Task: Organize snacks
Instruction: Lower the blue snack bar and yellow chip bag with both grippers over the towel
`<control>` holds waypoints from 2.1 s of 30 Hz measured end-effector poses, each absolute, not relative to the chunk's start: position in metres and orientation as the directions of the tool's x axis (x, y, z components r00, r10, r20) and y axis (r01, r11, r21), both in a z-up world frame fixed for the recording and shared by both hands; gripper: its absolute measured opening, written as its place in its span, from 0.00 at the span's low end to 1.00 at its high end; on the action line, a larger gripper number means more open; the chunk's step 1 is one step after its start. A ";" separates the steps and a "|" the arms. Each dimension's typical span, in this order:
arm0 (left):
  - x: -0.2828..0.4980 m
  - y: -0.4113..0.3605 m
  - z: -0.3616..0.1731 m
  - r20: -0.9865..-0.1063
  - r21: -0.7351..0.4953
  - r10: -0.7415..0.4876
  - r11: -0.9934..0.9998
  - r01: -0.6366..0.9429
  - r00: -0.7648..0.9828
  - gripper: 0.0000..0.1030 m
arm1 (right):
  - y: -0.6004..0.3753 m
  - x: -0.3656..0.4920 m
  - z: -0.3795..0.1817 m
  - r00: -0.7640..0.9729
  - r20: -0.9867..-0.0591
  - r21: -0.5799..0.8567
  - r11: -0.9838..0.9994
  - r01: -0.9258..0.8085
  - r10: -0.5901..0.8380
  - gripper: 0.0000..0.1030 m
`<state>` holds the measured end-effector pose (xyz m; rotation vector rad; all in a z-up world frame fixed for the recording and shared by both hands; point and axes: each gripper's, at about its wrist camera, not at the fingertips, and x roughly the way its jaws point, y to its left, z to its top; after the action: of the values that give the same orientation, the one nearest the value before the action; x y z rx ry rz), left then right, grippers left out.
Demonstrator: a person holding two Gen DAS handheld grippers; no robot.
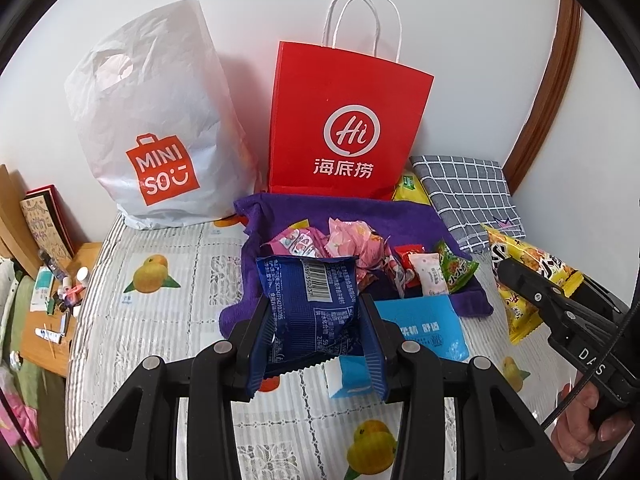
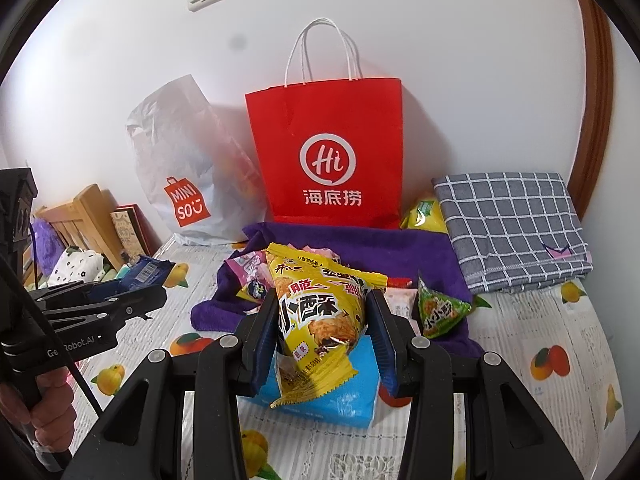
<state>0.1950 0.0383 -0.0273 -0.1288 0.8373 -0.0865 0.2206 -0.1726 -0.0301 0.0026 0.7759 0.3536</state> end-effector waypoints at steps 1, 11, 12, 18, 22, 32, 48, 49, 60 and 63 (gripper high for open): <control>0.196 0.038 -0.027 -0.734 -0.147 -0.127 0.989 0.026 0.668 0.38 | -0.172 0.222 -0.030 0.661 -0.683 0.125 0.941 -0.315 0.312 0.41; 0.210 0.034 -0.021 -0.730 -0.128 -0.118 0.991 0.035 0.673 0.38 | -0.173 0.235 -0.030 0.672 -0.672 0.110 0.940 -0.324 0.310 0.41; 0.212 0.033 -0.020 -0.730 -0.126 -0.118 0.991 0.038 0.673 0.38 | -0.173 0.237 -0.030 0.673 -0.672 0.107 0.940 -0.323 0.308 0.41; 0.223 0.030 -0.020 -0.730 -0.125 -0.124 0.991 0.047 0.673 0.38 | -0.174 0.246 -0.032 0.673 -0.677 0.101 0.943 -0.316 0.298 0.41; 0.231 0.029 -0.022 -0.735 -0.124 -0.123 0.991 0.047 0.667 0.38 | -0.174 0.252 -0.034 0.673 -0.679 0.097 0.945 -0.314 0.293 0.41; 0.247 0.026 -0.023 -0.741 -0.115 -0.119 0.992 0.050 0.661 0.38 | -0.172 0.271 -0.033 0.668 -0.680 0.100 0.941 -0.323 0.302 0.41; 0.279 0.024 -0.035 -0.761 -0.138 -0.135 0.989 0.044 0.635 0.38 | -0.174 0.313 -0.041 0.642 -0.690 0.161 0.936 -0.314 0.334 0.41; 0.281 0.023 -0.036 -0.762 -0.137 -0.135 0.989 0.046 0.633 0.38 | -0.174 0.316 -0.042 0.643 -0.691 0.160 0.937 -0.311 0.332 0.41; 0.306 0.017 -0.045 -0.775 -0.125 -0.133 0.991 0.057 0.618 0.38 | -0.179 0.344 -0.070 0.611 -0.730 0.146 0.944 -0.297 0.305 0.41; 0.311 0.018 -0.049 -0.779 -0.123 -0.131 0.991 0.056 0.614 0.38 | -0.182 0.351 -0.077 0.599 -0.742 0.150 0.945 -0.292 0.302 0.41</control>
<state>0.3114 0.0177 -0.0488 -0.0894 0.9039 -0.1077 0.3511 -0.1815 -0.0773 0.0133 0.8626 0.3443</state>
